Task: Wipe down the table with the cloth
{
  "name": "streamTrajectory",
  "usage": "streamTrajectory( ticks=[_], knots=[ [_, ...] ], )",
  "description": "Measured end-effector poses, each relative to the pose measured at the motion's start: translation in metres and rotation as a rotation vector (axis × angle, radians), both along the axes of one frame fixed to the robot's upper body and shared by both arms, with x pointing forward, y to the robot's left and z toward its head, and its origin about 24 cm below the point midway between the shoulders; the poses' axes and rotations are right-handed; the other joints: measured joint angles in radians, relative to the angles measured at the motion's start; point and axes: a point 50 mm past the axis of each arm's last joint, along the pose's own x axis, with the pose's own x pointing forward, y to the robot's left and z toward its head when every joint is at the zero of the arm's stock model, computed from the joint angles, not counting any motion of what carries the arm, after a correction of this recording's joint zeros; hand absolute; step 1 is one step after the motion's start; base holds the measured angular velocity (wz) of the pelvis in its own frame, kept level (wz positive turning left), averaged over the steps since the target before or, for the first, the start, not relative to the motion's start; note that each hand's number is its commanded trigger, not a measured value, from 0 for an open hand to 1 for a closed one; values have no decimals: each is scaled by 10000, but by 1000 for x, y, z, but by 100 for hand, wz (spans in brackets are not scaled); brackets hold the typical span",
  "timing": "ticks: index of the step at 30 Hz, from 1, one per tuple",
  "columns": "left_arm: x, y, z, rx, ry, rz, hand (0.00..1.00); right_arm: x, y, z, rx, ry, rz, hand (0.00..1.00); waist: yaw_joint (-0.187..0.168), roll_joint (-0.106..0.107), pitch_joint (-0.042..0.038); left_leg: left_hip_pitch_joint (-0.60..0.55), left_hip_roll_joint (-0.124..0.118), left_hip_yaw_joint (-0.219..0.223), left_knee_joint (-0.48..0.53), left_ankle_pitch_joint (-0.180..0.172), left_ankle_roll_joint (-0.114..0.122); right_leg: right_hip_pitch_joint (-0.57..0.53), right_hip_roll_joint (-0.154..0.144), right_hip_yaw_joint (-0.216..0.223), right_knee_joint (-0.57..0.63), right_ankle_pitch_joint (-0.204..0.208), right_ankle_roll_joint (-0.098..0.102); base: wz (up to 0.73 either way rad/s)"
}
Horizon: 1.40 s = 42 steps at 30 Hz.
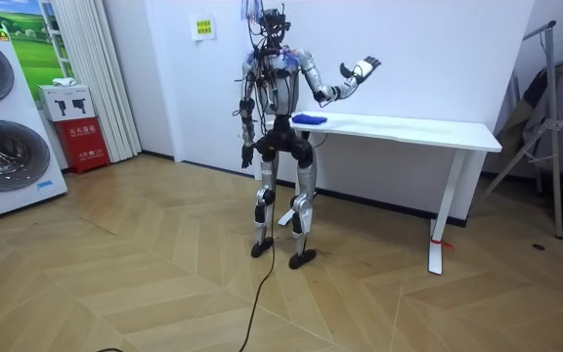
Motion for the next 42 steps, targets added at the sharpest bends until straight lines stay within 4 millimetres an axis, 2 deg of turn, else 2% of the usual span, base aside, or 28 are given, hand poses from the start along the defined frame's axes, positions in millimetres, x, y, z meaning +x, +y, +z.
streamTrajectory(
  ticks=[2,5,7,8,9,11,12,13,14,15,16,17,18,19,20,22,25,29,32,36,38,39,42],
  knots=[
    [2,-2,0,-27,10,-240,0,6,12,2,-318,170,559,0,77,-44,-24,12,-13,-189,-27,0,0,9,6,29,-5,-7,-13,8],
    [1,-2,0,-5,28,-276,0,11,34,8,-943,222,1576,0,124,-75,-5,19,8,-473,-51,0,0,-52,54,12,70,-43,-74,10],
    [0,-1,0,108,88,-494,0,14,50,15,-1434,128,2216,0,365,-83,1,55,40,-1012,-56,1,-2,-137,100,7,350,-101,-166,-13],
    [-1,0,0,127,125,-592,0,16,55,17,-1541,96,2441,0,386,-77,7,66,43,-1084,-63,4,-7,-107,111,6,341,-101,-167,-6],
    [-1,-1,0,121,174,-736,0,19,65,19,-1805,33,2835,0,431,-60,35,164,51,-1105,-85,8,-14,17,122,-8,307,-103,-169,11],
    [5,-3,0,91,68,-987,0,20,75,19,-2293,35,3192,0,429,71,145,423,210,-1716,-127,23,-31,-163,183,-127,939,-257,-352,7],
    [9,-1,2,239,-27,-1268,0,20,82,17,-2577,81,3461,0,598,62,125,462,342,-2414,-131,23,-33,-502,516,222,820,-628,-506,-36],
    [14,7,5,541,-92,-1472,0,20,94,18,-2892,-2,3942,0,765,-85,111,362,488,-2605,-76,-16,-99,-943,1127,605,-244,-153,-931,-43],
    [14,10,6,627,-56,-1487,0,20,101,18,-3211,-27,4178,0,756,-111,102,279,566,-2586,26,-104,-247,-1063,1302,534,-443,572,-1131,-8],
    [8,9,4,569,138,-1512,0,18,111,12,-3624,169,4550,0,519,-121,57,87,701,-2227,359,-227,-830,-849,1259,376,-298,767,-1199,44],
    [12,3,3,439,69,-1668,0,17,117,2,-3624,605,4746,0,485,-225,63,-3,631,-1616,326,-253,-968,-603,1045,986,-316,767,-1199,69],
    [17,0,3,381,-12,-1828,0,17,117,-3,-3571,805,4724,0,490,-314,82,-200,590,-1403,143,-250,-966,-520,899,1311,-374,765,-1195,87],
    [30,-6,3,300,-341,-2218,0,19,116,-8,-3490,1219,4581,0,618,-496,110,-866,490,-1039,-417,64,-970,-502,573,1669,-403,701,-1082,79],
    [39,-11,4,261,-548,-2632,0,20,116,-11,-3584,1584,4537,0,894,-557,127,-1374,545,-328,-373,1234,-630,-611,346,1700,-232,443,-665,49],
    [40,-12,4,253,-527,-2695,0,20,119,-15,-3698,1834,4649,0,1141,-491,91,-1328,452,-188,-243,1282,-641,-663,257,1666,-183,343,-465,5],
    [31,-9,2,419,-66,-2781,0,15,133,-25,-4305,2275,5321,0,1473,-442,107,-1183,246,-263,-260,1278,-629,-570,160,1011,-198,309,-408,-5],
    [22,-8,0,453,317,-2748,0,4,144,-43,-4971,2924,5859,0,1464,-316,161,-1006,16,-424,-322,1269,-615,-295,29,588,-199,307,-403,9],
    [29,-11,0,400,110,-2773,0,-3,145,-52,-5264,3360,6007,0,1420,-140,202,-1049,-40,-379,-322,1264,-606,-292,-29,550,-200,268,-343,-2],
    [31,-12,1,402,45,-2775,0,-5,145,-56,-5244,3507,6045,0,1402,-104,160,-1038,-37,-338,-322,1260,-602,-297,-21,524,-197,212,-257,-4],
    [35,-15,1,353,-56,-2793,0,-13,143,-65,-5083,3872,6059,0,1352,-16,94,-983,-15,-338,-322,1255,-593,-226,-3,395,-200,207,-254,0],
    [35,-14,1,356,-66,-2795,0,-16,141,-69,-5089,4048,6069,0,1333,38,61,-911,-4,-326,-331,1197,-501,-160,10,303,-197,191,-261,0],
    [33,-14,0,356,-28,-2781,0,-18,139,-71,-5107,4137,6103,0,1300,52,28,-856,-6,-308,-392,1117,-429,-142,13,287,-194,135,-267,-8],
    [25,-13,-1,342,157,-2706,0,-25,138,-77,-5118,4408,6146,0,1272,63,-13,-850,-15,-186,-379,1109,-425,-116,-14,204,-178,137,-269,-12]
  ],
)
